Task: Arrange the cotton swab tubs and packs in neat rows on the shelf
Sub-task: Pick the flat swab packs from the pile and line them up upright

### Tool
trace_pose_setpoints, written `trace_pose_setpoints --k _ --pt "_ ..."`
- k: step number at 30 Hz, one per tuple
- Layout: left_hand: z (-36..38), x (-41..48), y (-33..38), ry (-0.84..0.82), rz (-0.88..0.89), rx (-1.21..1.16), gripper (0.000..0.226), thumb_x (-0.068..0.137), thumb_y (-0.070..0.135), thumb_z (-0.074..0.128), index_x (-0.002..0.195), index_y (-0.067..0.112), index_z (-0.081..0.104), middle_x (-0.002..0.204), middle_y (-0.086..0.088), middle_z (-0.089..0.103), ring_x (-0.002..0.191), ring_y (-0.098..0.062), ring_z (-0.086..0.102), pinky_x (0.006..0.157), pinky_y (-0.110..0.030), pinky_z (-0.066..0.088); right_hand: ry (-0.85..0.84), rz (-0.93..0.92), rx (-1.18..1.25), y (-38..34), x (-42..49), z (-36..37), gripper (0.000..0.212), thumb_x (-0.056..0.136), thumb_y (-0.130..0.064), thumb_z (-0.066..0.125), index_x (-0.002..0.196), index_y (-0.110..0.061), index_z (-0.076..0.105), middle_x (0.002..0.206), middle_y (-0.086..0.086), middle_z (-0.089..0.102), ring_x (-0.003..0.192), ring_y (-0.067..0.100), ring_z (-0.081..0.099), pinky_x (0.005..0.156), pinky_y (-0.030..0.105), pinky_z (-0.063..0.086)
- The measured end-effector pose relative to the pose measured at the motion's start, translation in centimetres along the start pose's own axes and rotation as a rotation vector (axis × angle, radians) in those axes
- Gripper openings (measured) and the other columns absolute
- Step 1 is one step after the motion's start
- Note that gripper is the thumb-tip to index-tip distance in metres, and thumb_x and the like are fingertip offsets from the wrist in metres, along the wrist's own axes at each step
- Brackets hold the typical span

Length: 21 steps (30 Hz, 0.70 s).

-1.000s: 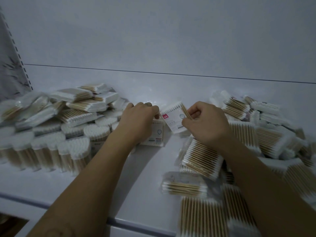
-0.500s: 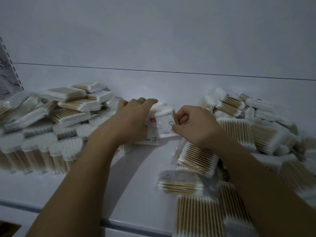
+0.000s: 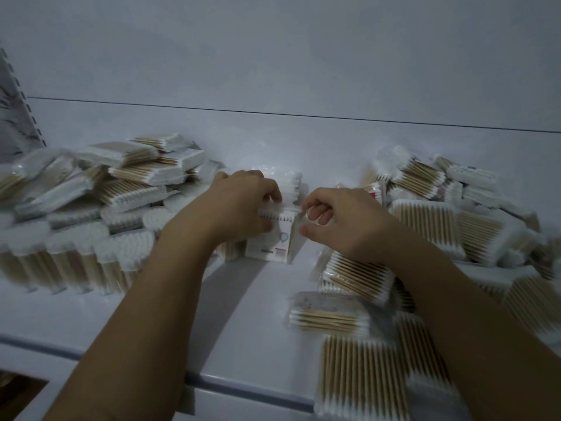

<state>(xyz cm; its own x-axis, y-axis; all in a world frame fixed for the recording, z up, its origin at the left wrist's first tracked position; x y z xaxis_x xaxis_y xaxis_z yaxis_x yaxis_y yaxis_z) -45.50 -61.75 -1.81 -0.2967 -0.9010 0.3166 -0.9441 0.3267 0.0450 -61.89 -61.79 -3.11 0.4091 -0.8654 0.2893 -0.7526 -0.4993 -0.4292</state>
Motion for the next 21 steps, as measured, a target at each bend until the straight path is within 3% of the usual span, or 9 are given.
trace_pose_setpoints --k 4,12,18,21 --pt "-0.05 0.22 -0.38 0.061 -0.009 -0.062 0.041 0.081 0.031 0.074 0.119 0.032 0.058 0.11 0.01 0.057 0.106 -0.013 0.052 0.097 -0.038 0.038 0.004 -0.01 -0.011 -0.01 -0.01 -0.07 0.032 0.088 -0.036 0.068 0.118 -0.028 0.061 0.085 -0.022 0.054 0.088 0.004 0.058 0.085 0.028 0.051" --pt "0.39 0.33 -0.01 0.095 -0.045 0.115 0.025 0.084 0.033 0.068 0.107 0.034 0.058 0.11 0.011 0.059 0.112 -0.016 0.05 0.088 -0.034 0.024 0.008 -0.034 -0.055 -0.31 -0.05 -0.22 0.034 0.088 -0.026 0.067 0.122 -0.027 0.06 0.091 -0.019 0.055 0.094 0.007 0.056 0.089 0.029 0.049" --pt "0.4 0.24 -0.36 0.079 -0.05 0.073 0.034 0.083 0.032 0.068 0.116 0.033 0.057 0.113 0.01 0.058 0.113 -0.017 0.048 0.087 -0.035 0.022 -0.01 -0.028 -0.126 -0.55 -0.23 -0.37 0.037 0.089 -0.025 0.066 0.126 -0.025 0.059 0.106 -0.011 0.058 0.099 0.007 0.054 0.091 0.026 0.046" --pt "0.33 0.16 0.44 0.109 0.009 0.024 0.037 0.086 0.036 0.064 0.122 0.033 0.055 0.117 0.01 0.055 0.115 -0.016 0.046 0.091 -0.036 0.024 -0.091 -0.02 -0.228 -0.83 -0.5 -0.89 0.04 0.088 -0.034 0.066 0.127 -0.028 0.058 0.118 -0.008 0.059 0.107 0.01 0.053 0.094 0.027 0.044"
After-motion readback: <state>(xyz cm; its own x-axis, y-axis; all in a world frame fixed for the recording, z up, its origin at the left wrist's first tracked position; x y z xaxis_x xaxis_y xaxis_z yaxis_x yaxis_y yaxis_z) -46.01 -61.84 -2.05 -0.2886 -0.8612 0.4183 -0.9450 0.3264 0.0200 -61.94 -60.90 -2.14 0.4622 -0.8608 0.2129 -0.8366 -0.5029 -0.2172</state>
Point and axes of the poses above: each hand's wrist, its own x-axis towards the middle knuckle, its own z-axis out of the palm, y = z × x, the point moved 4 cm from there along x, towards the middle knuckle
